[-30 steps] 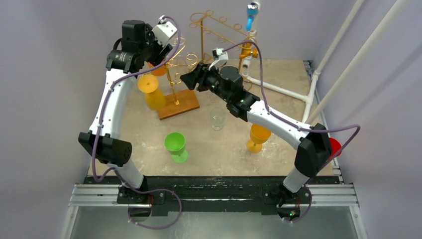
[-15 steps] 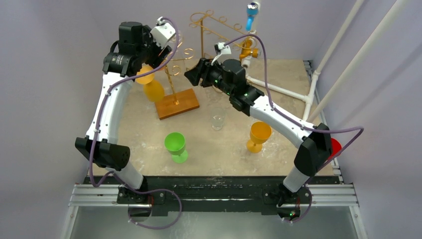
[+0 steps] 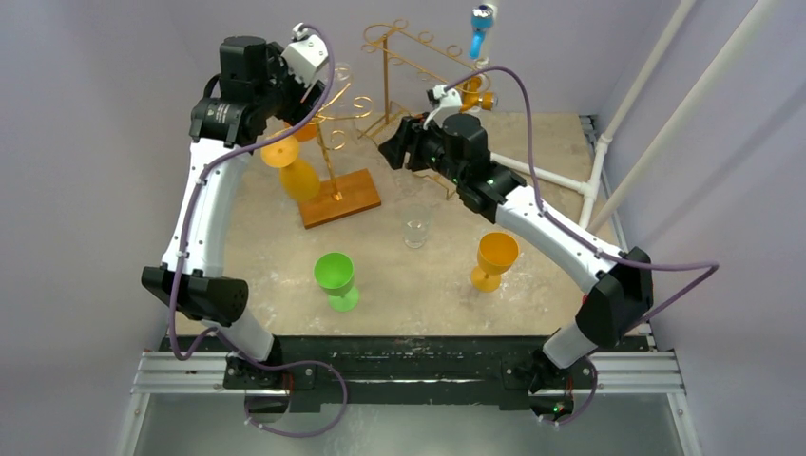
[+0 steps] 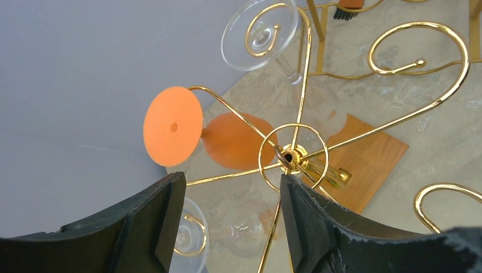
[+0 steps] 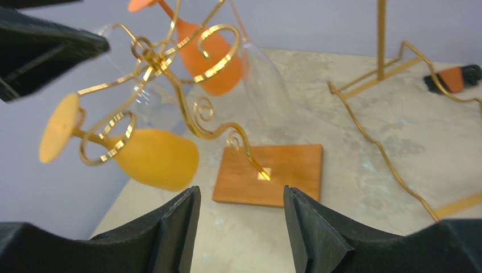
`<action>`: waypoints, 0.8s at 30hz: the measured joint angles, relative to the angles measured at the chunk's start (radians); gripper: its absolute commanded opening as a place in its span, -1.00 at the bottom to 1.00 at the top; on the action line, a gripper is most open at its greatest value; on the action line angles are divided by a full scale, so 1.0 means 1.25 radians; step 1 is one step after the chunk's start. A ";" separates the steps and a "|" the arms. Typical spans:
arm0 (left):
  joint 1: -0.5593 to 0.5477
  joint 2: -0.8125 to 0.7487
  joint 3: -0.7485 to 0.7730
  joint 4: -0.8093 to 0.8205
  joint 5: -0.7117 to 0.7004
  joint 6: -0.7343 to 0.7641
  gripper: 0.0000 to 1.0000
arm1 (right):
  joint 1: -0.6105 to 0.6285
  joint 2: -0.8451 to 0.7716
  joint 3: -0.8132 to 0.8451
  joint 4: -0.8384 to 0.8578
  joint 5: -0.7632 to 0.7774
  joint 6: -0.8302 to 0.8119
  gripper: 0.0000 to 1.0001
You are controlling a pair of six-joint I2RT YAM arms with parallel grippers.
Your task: Place the wine glass upside down on the wine glass rack
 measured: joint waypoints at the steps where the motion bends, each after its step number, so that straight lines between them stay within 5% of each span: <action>1: 0.000 -0.001 0.002 -0.001 0.003 -0.010 0.39 | -0.003 -0.017 -0.018 -0.013 0.010 -0.009 0.25; 10: 0.000 -0.029 0.022 -0.020 0.013 -0.096 0.97 | -0.005 -0.097 -0.182 -0.094 0.058 -0.077 0.21; 24: 0.000 -0.122 0.026 -0.086 0.004 -0.163 0.99 | 0.046 0.083 -0.196 -0.178 0.085 -0.124 0.11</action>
